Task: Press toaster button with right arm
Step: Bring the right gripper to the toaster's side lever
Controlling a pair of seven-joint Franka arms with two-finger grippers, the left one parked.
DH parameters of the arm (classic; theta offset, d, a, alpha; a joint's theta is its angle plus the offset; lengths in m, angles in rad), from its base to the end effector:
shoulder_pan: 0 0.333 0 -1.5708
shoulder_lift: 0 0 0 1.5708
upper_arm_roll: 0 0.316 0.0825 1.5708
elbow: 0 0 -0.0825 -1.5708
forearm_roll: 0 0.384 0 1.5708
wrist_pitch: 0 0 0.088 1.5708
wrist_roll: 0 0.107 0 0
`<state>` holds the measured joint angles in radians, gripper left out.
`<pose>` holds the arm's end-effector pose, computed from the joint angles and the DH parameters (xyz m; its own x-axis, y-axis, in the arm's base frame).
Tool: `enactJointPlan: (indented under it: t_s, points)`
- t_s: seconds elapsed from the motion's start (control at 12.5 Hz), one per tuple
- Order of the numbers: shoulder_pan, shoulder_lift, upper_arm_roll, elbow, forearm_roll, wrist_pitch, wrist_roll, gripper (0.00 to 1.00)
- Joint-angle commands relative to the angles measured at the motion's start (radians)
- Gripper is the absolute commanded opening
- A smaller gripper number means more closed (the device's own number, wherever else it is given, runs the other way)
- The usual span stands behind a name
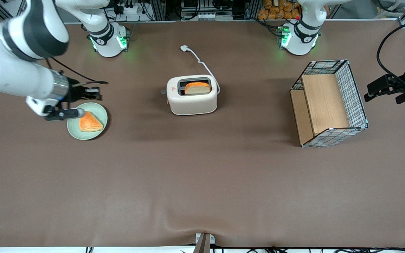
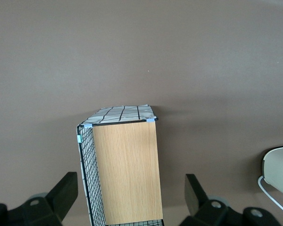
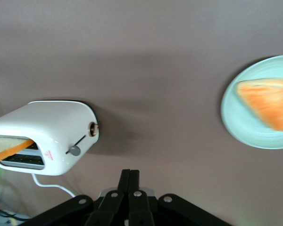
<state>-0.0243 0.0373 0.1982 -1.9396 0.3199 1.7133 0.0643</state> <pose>0.5254 0.1212 0.4485 0.9564 0.0628 -0.2853 -0.0199 -0.9603 -0.2782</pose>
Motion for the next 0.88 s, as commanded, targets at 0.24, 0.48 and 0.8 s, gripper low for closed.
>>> enactJointPlan:
  t_s: [0.24, 0.48, 0.8]
  points:
    - [0.003, -0.027, 0.087, -0.234, 0.177, 0.251, -0.001, 0.0]
    - [0.012, -0.02, 0.176, -0.282, 0.203, 0.351, 0.003, 0.0]
    - [0.027, 0.012, 0.222, -0.318, 0.238, 0.419, 0.017, 0.0]
